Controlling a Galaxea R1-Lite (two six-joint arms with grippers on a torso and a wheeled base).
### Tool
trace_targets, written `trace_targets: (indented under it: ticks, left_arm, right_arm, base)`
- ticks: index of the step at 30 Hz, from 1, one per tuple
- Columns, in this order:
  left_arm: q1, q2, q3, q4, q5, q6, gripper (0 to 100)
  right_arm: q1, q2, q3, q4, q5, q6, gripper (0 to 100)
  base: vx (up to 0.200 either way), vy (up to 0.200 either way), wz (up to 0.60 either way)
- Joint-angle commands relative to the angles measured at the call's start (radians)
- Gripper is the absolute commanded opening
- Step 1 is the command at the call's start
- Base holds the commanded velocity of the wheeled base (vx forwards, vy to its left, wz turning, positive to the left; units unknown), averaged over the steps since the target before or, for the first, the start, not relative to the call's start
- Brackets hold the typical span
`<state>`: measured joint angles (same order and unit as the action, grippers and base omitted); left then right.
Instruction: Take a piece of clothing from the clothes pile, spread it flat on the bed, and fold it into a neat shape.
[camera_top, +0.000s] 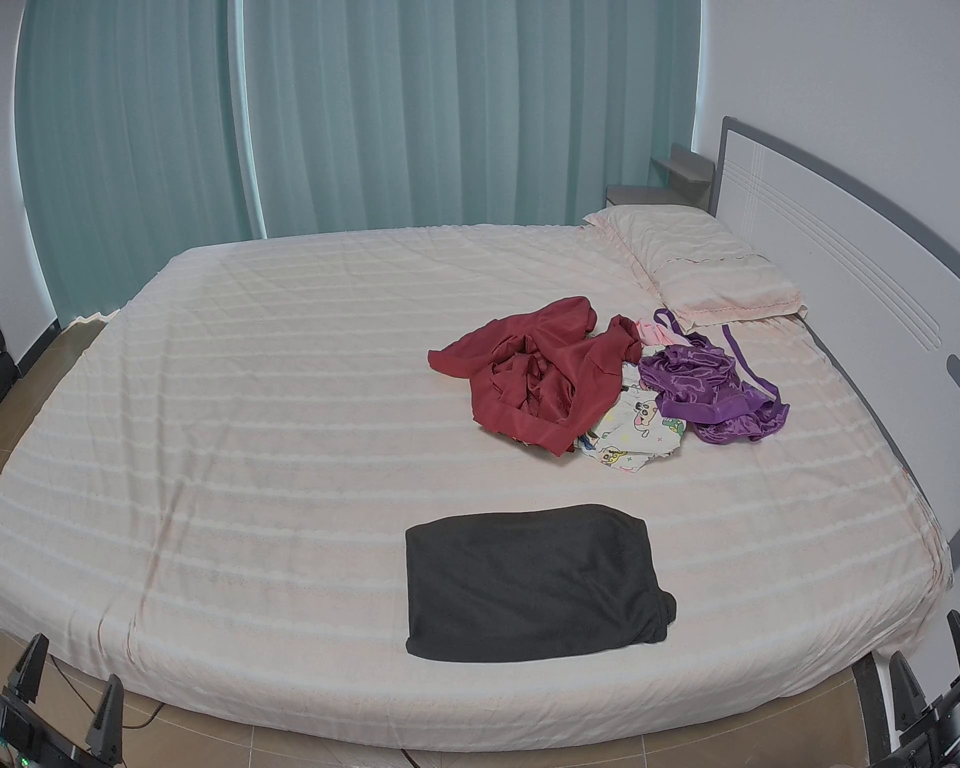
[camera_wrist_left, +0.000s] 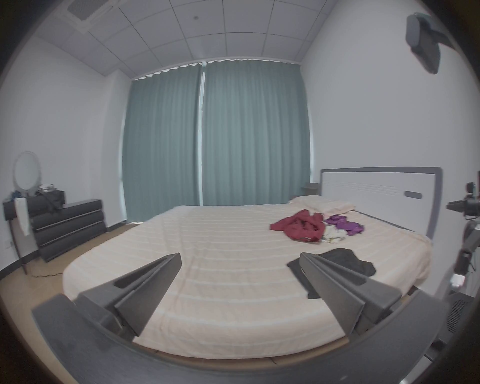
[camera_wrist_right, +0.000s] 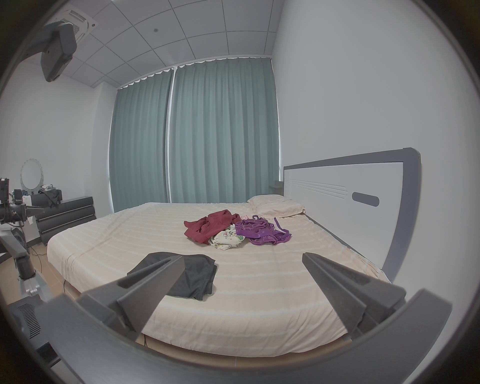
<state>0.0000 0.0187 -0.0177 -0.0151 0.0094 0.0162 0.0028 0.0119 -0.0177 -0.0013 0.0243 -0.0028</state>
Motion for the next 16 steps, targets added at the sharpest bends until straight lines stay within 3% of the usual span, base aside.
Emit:
trace_targets:
  ticks: [1,16]
  left_arm:
    - [-0.003,-0.019,0.016,0.017,-0.034,-0.009,100]
    - [-0.002,-0.019,0.016,0.015,-0.025,-0.015,100]
  right_arm:
    - [0.000,-0.012,0.018,0.000,0.000,0.001,100]
    - [0.000,-0.012,0.018,0.000,0.000,0.001,100]
  base:
    - [0.000,0.000,0.00]
    - [0.000,0.000,0.00]
